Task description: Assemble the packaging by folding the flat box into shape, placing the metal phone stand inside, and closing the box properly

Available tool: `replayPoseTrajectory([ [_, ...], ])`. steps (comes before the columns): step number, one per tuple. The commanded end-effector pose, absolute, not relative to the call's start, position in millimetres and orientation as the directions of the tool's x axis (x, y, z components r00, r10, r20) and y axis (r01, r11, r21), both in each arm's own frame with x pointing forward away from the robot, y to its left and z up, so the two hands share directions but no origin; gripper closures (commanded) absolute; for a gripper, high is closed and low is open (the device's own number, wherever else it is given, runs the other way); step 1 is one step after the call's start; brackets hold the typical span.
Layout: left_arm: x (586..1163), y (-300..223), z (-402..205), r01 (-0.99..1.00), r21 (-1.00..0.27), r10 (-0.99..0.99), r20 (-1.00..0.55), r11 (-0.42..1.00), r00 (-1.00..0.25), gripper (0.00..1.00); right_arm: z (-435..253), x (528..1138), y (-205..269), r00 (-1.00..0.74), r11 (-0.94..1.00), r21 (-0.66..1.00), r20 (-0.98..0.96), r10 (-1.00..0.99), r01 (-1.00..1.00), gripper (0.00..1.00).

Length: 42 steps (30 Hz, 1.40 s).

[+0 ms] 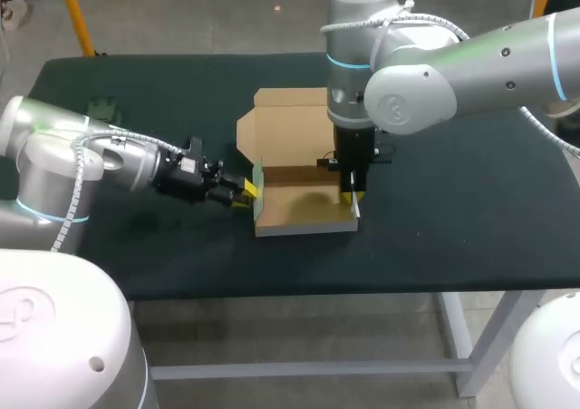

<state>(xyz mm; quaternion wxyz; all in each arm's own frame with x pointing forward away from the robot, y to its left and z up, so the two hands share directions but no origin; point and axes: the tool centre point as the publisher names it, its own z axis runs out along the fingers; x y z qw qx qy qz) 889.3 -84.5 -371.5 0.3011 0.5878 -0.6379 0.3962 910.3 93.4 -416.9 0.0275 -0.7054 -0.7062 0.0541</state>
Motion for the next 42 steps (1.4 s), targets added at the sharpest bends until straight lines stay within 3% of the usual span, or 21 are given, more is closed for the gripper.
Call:
replayPoseTrajectory([
  [1,892,-90,-369,-0.99,-0.139,-0.545,0.829,0.016,-0.125,0.6,-417,911,94,-0.004,-0.001,-0.118,-0.04,0.999,0.993,1.0],
  [42,898,-98,-386,-0.996,-0.076,-0.886,0.456,0.054,-0.083,0.58,-417,911,94,-0.004,-0.001,-0.118,-0.04,0.999,0.993,1.0],
])
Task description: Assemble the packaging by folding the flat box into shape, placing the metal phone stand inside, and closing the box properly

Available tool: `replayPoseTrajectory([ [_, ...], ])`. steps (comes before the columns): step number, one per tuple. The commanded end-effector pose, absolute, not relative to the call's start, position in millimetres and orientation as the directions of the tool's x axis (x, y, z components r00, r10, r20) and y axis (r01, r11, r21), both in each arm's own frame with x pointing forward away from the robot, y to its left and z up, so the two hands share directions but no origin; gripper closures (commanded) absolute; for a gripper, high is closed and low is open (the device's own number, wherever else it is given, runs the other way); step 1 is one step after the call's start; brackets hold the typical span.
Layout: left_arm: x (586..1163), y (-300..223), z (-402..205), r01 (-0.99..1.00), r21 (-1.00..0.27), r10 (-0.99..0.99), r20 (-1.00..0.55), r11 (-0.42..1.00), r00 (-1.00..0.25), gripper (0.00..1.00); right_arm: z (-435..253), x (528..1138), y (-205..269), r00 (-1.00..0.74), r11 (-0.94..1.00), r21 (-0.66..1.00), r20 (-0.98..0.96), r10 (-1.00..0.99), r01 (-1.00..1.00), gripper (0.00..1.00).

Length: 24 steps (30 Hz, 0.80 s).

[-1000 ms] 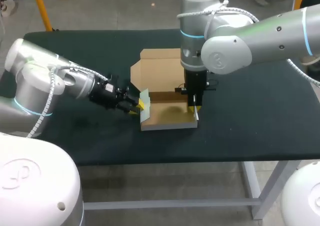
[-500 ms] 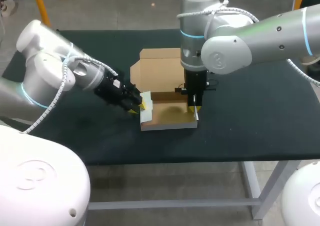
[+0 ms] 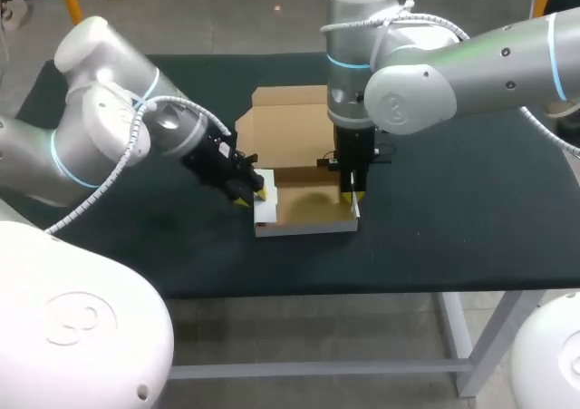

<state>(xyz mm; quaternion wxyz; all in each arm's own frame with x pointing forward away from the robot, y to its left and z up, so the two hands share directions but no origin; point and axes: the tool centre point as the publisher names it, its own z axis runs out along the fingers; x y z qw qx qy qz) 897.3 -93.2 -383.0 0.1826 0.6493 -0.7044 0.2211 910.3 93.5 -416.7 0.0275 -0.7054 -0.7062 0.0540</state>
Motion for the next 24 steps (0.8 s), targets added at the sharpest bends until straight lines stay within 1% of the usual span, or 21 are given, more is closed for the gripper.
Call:
replayPoseTrajectory([
  [1,899,-98,-387,-0.996,-0.077,-0.89,0.448,0.053,-0.082,0.59,-417,911,94,-0.004,-0.001,-0.118,-0.04,0.999,0.993,1.0],
  [17,900,-96,-393,-0.996,-0.089,-0.949,0.31,0.031,-0.058,0.65,-417,911,94,-0.004,-0.001,-0.118,-0.04,0.999,0.993,1.0],
  [20,901,-95,-394,-0.996,-0.089,-0.96,0.275,0.023,-0.047,0.72,-417,911,94,-0.004,-0.001,-0.118,-0.04,0.999,0.993,1.0],
  [24,901,-93,-397,-0.996,-0.083,-0.972,0.232,0.02,-0.039,0.74,-417,911,94,-0.004,-0.001,-0.118,-0.04,0.999,0.993,1.0],
])
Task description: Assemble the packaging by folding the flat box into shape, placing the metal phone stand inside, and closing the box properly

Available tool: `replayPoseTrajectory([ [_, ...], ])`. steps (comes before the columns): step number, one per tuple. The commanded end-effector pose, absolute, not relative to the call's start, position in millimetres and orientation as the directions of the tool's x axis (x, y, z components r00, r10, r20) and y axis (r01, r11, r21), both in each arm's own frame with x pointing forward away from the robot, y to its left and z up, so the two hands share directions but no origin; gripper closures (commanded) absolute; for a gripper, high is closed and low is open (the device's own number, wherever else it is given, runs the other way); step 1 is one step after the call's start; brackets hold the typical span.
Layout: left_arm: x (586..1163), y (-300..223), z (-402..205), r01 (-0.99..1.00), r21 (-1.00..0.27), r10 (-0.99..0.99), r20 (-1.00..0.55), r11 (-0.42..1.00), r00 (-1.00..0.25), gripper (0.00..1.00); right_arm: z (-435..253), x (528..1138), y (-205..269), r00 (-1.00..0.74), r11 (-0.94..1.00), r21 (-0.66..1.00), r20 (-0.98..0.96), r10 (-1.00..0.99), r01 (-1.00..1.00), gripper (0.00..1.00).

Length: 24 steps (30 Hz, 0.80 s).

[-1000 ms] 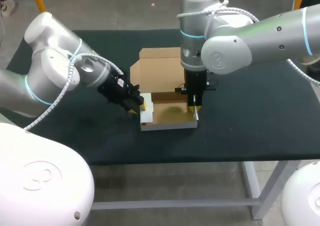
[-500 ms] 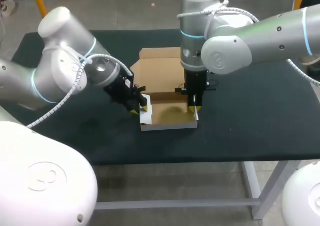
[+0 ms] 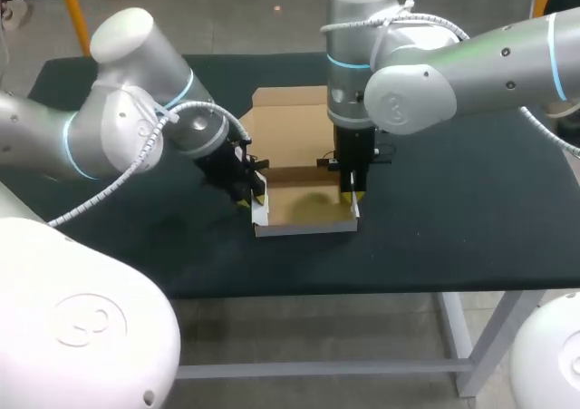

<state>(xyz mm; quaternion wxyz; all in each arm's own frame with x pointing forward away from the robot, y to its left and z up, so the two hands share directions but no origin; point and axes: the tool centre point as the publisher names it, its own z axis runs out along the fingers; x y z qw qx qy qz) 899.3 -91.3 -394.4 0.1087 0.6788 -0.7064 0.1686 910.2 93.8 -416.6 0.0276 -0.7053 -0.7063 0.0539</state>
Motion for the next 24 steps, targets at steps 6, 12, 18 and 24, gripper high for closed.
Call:
replayPoseTrajectory([
  [6,902,-91,-403,-0.997,-0.075,-0.984,0.176,0.017,-0.03,0.78,-417,911,94,-0.004,-0.001,-0.118,-0.04,0.999,0.993,1.0],
  [12,904,-90,-406,-0.998,-0.067,-0.989,0.143,0.015,-0.025,0.8,-417,911,94,-0.004,-0.001,-0.118,-0.04,0.999,0.993,1.0],
  [18,905,-90,-409,-0.998,-0.069,-0.994,0.105,0.012,-0.02,0.87,-417,911,94,-0.004,-0.001,-0.118,-0.04,0.999,0.993,1.0],
  [24,906,-90,-414,-0.998,-0.068,-0.998,0.057,0.008,-0.011,0.91,-417,911,94,-0.004,-0.001,-0.118,-0.04,0.999,0.993,1.0],
])
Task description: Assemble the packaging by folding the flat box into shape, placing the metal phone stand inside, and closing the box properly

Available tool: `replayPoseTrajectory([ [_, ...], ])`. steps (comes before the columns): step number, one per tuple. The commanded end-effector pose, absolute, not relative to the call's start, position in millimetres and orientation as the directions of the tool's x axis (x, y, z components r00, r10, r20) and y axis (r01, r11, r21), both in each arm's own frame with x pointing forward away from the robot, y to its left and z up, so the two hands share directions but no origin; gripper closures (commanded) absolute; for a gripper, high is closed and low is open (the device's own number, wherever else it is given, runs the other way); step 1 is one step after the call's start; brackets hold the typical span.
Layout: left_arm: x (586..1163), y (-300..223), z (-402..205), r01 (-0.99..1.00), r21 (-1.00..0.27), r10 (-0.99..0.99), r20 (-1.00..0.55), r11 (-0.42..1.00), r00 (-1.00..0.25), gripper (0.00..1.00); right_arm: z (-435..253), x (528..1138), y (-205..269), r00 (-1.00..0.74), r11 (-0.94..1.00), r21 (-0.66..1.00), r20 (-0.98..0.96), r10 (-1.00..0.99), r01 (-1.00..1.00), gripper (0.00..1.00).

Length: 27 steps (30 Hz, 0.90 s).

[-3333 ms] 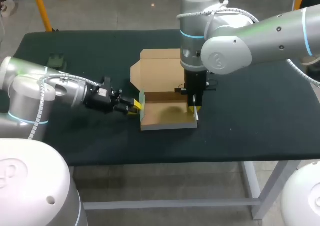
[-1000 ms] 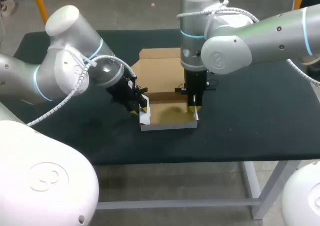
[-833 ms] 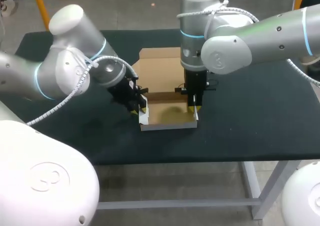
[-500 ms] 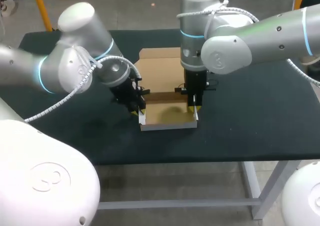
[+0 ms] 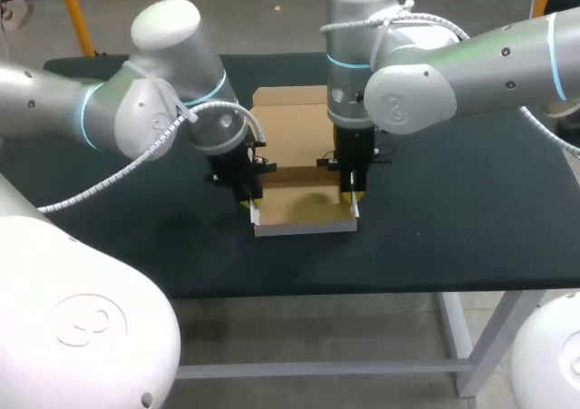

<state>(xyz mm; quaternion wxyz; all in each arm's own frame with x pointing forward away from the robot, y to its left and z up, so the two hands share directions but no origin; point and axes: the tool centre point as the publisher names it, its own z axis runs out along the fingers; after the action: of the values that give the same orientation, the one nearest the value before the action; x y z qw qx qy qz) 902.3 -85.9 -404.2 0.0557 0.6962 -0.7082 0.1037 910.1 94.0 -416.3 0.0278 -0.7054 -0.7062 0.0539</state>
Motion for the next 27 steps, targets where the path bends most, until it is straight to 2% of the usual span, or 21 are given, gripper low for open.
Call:
replayPoseTrajectory([
  [1,906,-90,-415,-0.998,-0.067,-0.999,0.053,0.008,-0.011,0.91,-417,911,94,-0.004,-0.001,-0.118,-0.04,0.999,0.993,1.0],
  [7,907,-90,-418,-0.998,-0.07,-0.999,0.033,0.003,-0.005,0.87,-417,911,94,-0.004,-0.001,-0.118,-0.04,0.999,0.993,1.0],
  [10,908,-91,-418,-0.998,-0.069,-0.999,0.033,0.002,-0.004,0.89,-417,911,94,-0.004,-0.001,-0.118,-0.04,0.999,0.993,1.0],
  [13,909,-90,-419,-0.998,-0.068,-0.999,0.032,-0.001,-0.002,1.0,-417,911,94,-0.004,-0.001,-0.118,-0.04,0.999,0.993,1.0],
  [25,909,-86,-420,-0.997,-0.076,-1.0,0.027,-0.009,0.007,1.0,-410,908,92,-0.006,0.002,-0.091,-0.038,0.999,0.996,1.0],
  [26,909,-85,-419,-0.997,-0.076,-1.0,0.027,-0.009,0.007,1.0,-408,908,91,-0.011,0.008,-0.079,-0.038,0.999,0.997,0.98],
  [27,909,-85,-419,-0.997,-0.077,-1.0,0.027,-0.009,0.007,1.0,-405,907,90,-0.012,0.01,-0.068,-0.037,0.999,0.998,0.73],
])
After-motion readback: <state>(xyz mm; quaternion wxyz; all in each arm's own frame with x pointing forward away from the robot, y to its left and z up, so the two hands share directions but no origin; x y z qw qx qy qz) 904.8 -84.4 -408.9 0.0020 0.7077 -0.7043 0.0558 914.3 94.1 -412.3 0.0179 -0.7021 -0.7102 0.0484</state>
